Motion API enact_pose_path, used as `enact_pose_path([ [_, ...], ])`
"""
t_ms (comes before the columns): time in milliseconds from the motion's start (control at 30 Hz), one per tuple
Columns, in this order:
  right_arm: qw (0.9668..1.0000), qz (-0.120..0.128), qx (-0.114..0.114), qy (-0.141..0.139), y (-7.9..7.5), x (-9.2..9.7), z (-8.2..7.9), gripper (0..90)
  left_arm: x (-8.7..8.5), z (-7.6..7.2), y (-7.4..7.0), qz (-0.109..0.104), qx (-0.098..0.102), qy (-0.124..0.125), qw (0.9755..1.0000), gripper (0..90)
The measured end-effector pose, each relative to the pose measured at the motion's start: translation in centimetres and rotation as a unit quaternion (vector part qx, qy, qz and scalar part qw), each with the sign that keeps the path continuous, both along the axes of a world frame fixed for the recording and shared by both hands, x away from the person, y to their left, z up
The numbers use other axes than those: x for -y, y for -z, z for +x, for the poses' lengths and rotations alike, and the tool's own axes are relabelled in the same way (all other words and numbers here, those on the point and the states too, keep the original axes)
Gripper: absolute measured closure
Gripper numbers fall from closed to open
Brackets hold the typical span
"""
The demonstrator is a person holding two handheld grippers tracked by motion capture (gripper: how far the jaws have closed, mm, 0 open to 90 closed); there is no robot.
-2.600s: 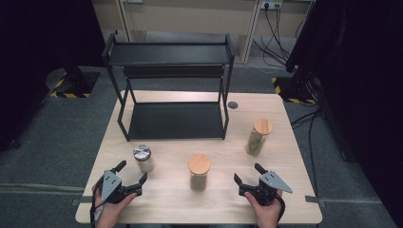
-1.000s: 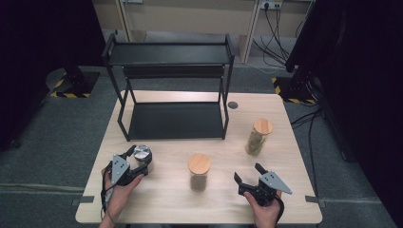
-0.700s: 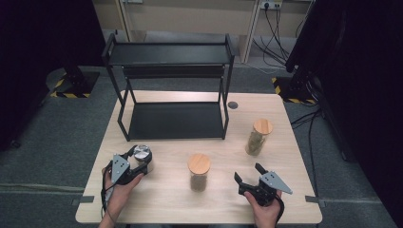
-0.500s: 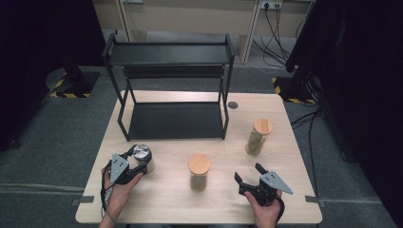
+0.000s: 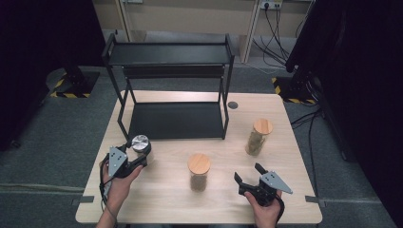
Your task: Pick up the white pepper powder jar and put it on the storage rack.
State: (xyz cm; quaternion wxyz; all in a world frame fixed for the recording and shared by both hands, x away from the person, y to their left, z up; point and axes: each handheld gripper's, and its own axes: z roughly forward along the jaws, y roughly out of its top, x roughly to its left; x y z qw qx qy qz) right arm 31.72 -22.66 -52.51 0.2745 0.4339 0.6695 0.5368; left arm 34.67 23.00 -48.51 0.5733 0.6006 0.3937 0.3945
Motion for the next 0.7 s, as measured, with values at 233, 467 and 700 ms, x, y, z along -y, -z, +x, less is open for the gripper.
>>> enact_pose_path([
  [233,1.0,0.001,-0.001,0.0,0.0,0.0,0.0,6.7,0.1,0.6,-0.9,0.0,0.004,-0.006,1.0,35.0],
  [467,1.0,0.001,0.0,-0.001,0.0,0.0,0.0,6.7,0.1,1.2,-1.5,0.001,0.004,-0.012,0.9999,35.1],
  [700,1.0,0.002,0.0,-0.001,0.0,0.0,0.0,6.7,0.2,1.9,-2.4,-0.003,0.011,-0.015,0.9998,35.1],
])
